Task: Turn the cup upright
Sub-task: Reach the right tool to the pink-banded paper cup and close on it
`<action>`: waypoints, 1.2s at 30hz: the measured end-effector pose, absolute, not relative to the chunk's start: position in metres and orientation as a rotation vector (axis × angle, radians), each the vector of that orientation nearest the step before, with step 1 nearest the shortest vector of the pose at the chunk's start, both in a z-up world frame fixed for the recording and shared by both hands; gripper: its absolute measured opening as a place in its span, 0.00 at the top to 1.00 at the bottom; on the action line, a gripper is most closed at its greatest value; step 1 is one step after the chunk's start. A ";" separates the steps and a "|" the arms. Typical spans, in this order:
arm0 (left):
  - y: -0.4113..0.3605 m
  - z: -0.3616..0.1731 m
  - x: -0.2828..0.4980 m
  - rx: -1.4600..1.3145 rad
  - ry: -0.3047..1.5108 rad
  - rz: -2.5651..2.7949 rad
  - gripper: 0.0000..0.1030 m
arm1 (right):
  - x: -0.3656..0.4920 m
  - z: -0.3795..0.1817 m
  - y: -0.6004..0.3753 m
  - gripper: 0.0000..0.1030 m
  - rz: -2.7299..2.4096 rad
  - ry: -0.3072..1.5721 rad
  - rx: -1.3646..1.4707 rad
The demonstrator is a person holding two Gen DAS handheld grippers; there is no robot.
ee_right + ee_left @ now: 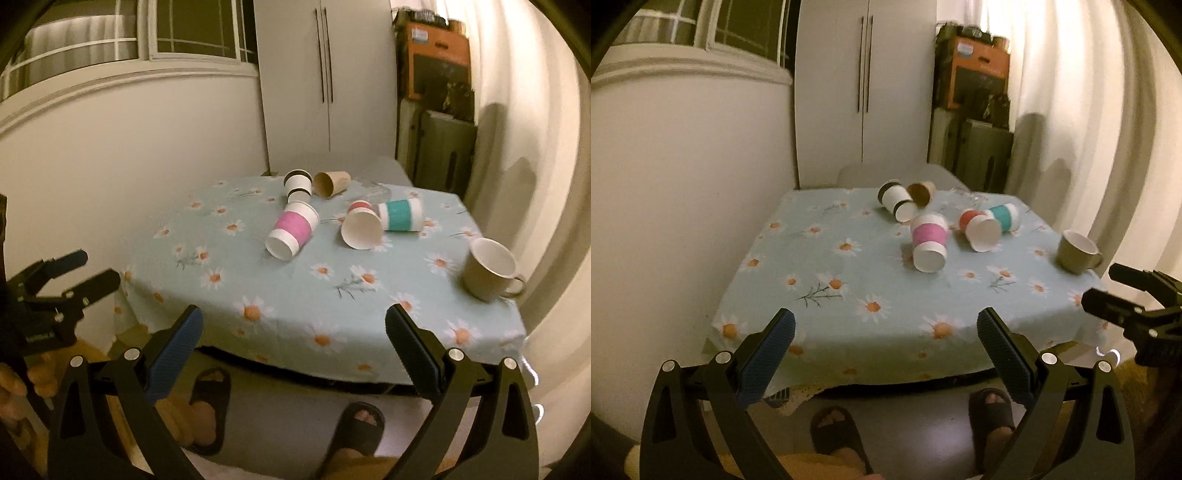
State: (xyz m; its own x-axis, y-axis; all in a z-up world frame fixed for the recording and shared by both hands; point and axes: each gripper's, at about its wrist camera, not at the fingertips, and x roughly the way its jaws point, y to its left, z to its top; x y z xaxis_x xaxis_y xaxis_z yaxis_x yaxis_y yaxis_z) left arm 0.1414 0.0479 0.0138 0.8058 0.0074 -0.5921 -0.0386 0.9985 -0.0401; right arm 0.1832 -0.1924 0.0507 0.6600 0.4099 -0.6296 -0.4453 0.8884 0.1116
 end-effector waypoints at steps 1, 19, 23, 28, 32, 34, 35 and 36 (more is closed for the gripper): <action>0.050 0.013 0.151 -0.054 0.647 0.023 0.07 | 0.196 0.050 -0.188 0.05 0.490 0.720 -0.050; 0.098 -0.012 0.311 -0.192 0.864 0.014 0.07 | 0.375 0.028 -0.124 0.05 0.573 0.987 0.032; 0.114 -0.022 0.339 -0.233 0.911 0.012 0.07 | 0.407 0.013 -0.108 0.05 0.522 1.073 0.028; 0.136 -0.046 0.359 -0.373 0.954 -0.055 0.07 | 0.442 -0.001 -0.091 0.05 0.420 1.211 0.025; 0.142 -0.060 0.361 -0.359 1.008 -0.032 0.07 | 0.460 -0.013 -0.085 0.05 0.406 1.246 0.034; 0.146 -0.055 0.361 -0.353 0.993 -0.029 0.07 | 0.464 -0.023 -0.084 0.05 0.406 1.265 0.045; 0.148 -0.052 0.361 -0.368 0.981 -0.024 0.07 | 0.465 -0.026 -0.082 0.05 0.406 1.276 0.046; 0.150 -0.051 0.361 -0.385 0.976 -0.021 0.07 | 0.467 -0.031 -0.080 0.07 0.407 1.294 0.044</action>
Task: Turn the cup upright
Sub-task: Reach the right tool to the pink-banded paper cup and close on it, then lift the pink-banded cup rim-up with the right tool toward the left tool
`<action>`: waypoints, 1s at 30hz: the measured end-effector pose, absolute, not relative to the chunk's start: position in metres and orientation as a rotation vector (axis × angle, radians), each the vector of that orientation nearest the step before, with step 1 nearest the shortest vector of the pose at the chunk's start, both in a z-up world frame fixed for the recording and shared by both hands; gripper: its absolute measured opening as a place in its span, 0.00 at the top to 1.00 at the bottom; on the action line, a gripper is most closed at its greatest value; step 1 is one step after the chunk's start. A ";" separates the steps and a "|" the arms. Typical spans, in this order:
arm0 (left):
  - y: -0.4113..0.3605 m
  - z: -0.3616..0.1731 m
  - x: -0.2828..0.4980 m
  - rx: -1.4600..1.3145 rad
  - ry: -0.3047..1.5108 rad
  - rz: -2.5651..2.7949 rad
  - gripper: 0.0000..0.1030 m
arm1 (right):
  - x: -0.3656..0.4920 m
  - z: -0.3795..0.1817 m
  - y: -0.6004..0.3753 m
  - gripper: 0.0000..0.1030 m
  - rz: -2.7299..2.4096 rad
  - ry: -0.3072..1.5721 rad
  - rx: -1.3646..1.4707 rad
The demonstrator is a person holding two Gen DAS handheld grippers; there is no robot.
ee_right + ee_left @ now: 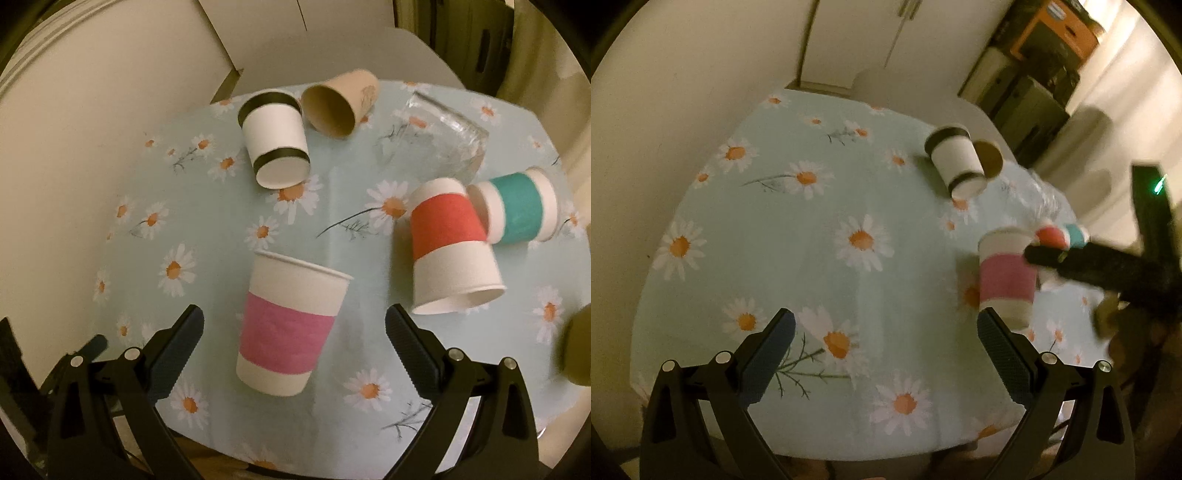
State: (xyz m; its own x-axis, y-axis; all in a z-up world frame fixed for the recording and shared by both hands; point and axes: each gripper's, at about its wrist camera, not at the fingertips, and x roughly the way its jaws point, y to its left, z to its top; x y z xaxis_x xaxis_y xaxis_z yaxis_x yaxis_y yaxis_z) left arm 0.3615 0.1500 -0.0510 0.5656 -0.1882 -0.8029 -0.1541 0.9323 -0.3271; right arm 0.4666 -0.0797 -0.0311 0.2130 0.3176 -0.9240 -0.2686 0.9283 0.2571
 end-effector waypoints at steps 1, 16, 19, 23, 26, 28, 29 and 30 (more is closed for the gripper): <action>0.151 -0.051 0.363 -0.405 0.977 -0.019 0.07 | 0.469 -0.034 -0.078 0.12 0.404 1.304 0.045; 0.143 -0.054 0.363 -0.383 0.996 0.003 0.07 | 0.467 -0.059 -0.068 0.39 0.405 1.373 -0.015; 0.144 -0.058 0.362 -0.379 1.008 0.009 0.07 | 0.461 -0.054 -0.072 0.39 0.421 1.370 -0.006; 0.146 -0.058 0.361 -0.374 1.008 0.018 0.07 | 0.446 -0.044 -0.080 0.39 0.449 1.368 0.029; 0.147 -0.057 0.359 -0.378 1.003 0.023 0.07 | 0.435 -0.035 -0.088 0.39 0.471 1.359 0.058; 0.145 -0.057 0.358 -0.374 1.000 0.019 0.07 | 0.427 -0.028 -0.094 0.39 0.471 1.337 0.077; 0.144 -0.057 0.357 -0.369 0.998 0.016 0.07 | 0.423 -0.026 -0.095 0.39 0.476 1.334 0.081; 0.142 -0.058 0.356 -0.362 1.001 0.014 0.07 | 0.417 -0.026 -0.097 0.39 0.490 1.339 0.090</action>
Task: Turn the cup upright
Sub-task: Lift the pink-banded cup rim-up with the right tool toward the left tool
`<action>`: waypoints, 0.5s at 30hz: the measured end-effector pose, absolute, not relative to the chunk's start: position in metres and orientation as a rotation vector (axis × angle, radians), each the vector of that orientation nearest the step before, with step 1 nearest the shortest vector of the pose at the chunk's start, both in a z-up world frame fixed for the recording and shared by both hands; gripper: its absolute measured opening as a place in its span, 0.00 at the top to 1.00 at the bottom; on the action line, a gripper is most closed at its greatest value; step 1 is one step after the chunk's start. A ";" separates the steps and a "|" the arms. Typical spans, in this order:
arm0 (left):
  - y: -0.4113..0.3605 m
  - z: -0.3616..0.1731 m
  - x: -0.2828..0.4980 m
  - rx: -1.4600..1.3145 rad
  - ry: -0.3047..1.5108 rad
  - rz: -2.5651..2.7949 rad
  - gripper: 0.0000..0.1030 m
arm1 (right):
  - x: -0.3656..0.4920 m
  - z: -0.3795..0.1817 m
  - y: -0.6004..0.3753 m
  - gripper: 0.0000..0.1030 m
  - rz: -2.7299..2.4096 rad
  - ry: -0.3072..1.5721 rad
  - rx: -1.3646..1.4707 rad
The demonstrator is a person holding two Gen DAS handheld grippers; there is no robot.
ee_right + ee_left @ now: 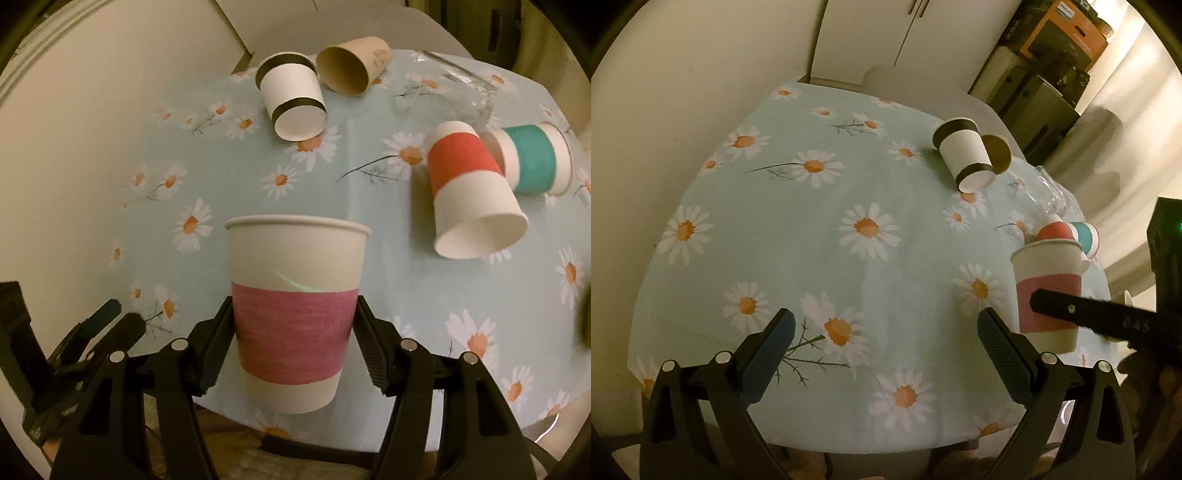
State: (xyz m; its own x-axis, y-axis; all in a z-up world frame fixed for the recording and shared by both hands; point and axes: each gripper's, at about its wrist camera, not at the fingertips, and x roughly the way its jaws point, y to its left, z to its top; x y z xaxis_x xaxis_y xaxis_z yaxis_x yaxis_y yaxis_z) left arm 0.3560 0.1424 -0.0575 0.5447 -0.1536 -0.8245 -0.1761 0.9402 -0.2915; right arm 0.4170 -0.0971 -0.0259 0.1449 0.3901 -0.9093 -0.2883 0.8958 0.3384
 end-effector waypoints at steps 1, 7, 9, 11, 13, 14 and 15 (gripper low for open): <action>0.142 -0.057 0.355 -0.355 1.003 0.011 0.07 | 0.413 -0.026 -0.099 0.39 0.499 1.345 0.098; 0.143 -0.062 0.348 -0.343 1.010 0.031 0.07 | 0.394 -0.044 -0.103 0.39 0.530 1.395 0.156; 0.143 -0.065 0.346 -0.341 1.017 0.038 0.07 | 0.391 -0.051 -0.107 0.39 0.532 1.417 0.178; 0.141 -0.066 0.345 -0.335 1.021 0.037 0.07 | 0.388 -0.056 -0.111 0.39 0.542 1.444 0.216; 0.138 -0.067 0.345 -0.321 1.022 0.032 0.07 | 0.386 -0.060 -0.110 0.39 0.554 1.462 0.222; 0.136 -0.067 0.345 -0.316 1.022 0.031 0.07 | 0.384 -0.061 -0.110 0.39 0.554 1.461 0.218; 0.135 -0.067 0.345 -0.312 1.023 0.028 0.07 | 0.383 -0.061 -0.108 0.39 0.555 1.462 0.216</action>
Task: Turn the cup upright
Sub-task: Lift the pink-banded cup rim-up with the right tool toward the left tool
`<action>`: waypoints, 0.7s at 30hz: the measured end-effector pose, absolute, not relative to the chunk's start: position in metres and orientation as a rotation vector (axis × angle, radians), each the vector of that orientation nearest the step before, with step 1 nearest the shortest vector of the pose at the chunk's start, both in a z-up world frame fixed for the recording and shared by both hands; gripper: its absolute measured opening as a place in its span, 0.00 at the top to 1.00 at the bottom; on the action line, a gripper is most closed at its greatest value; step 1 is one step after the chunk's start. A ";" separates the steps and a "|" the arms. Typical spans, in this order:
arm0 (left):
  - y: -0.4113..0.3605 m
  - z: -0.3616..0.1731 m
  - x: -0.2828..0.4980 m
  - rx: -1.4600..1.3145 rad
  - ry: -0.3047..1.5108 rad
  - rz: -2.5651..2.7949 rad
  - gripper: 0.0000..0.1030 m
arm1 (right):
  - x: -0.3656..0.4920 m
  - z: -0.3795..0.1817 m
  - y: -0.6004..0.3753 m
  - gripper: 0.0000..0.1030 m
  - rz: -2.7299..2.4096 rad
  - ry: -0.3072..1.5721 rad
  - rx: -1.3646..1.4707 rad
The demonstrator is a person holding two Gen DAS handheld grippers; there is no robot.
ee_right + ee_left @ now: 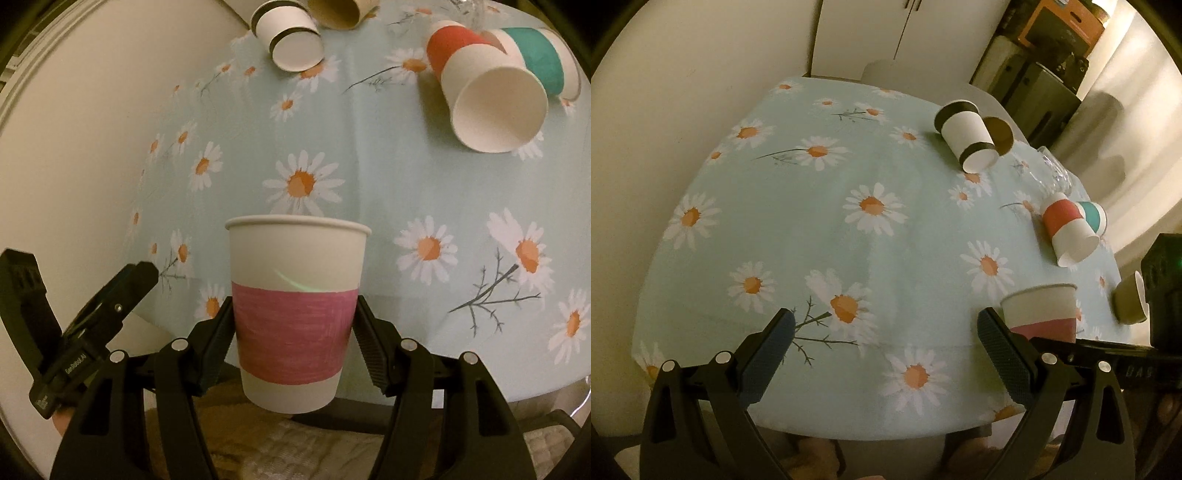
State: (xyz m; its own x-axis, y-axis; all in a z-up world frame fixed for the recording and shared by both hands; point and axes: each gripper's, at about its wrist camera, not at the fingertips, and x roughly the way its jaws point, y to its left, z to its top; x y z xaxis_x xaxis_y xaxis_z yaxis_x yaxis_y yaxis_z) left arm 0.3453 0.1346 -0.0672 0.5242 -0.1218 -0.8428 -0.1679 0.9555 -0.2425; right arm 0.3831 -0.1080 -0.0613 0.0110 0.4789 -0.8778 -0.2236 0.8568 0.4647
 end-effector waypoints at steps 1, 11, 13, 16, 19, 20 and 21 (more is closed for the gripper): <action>0.133 -0.068 0.345 -0.309 1.024 0.026 0.07 | 0.383 -0.063 -0.105 0.39 0.556 1.463 0.213; 0.127 -0.074 0.347 -0.288 1.040 0.026 0.07 | 0.381 -0.070 -0.106 0.34 0.557 1.479 0.205; 0.126 -0.074 0.348 -0.287 1.041 0.026 0.07 | 0.380 -0.067 -0.110 0.32 0.559 1.472 0.205; 0.124 -0.073 0.348 -0.282 1.044 0.026 0.07 | 0.379 -0.061 -0.114 0.30 0.570 1.455 0.211; 0.123 -0.071 0.347 -0.282 1.043 0.024 0.07 | 0.377 -0.052 -0.122 0.30 0.581 1.436 0.227; 0.122 -0.070 0.346 -0.287 1.041 0.025 0.07 | 0.376 -0.049 -0.124 0.30 0.586 1.429 0.229; 0.122 -0.070 0.345 -0.293 1.040 0.023 0.07 | 0.375 -0.046 -0.126 0.29 0.590 1.421 0.237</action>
State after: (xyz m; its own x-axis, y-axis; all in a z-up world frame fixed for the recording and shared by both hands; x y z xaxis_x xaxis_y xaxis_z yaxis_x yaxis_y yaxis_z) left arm 0.3454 0.1217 -0.0696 0.5094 -0.1189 -0.8523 -0.1571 0.9609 -0.2279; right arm 0.3745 -0.1260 -0.0456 0.0365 0.5157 -0.8560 -0.2418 0.8357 0.4931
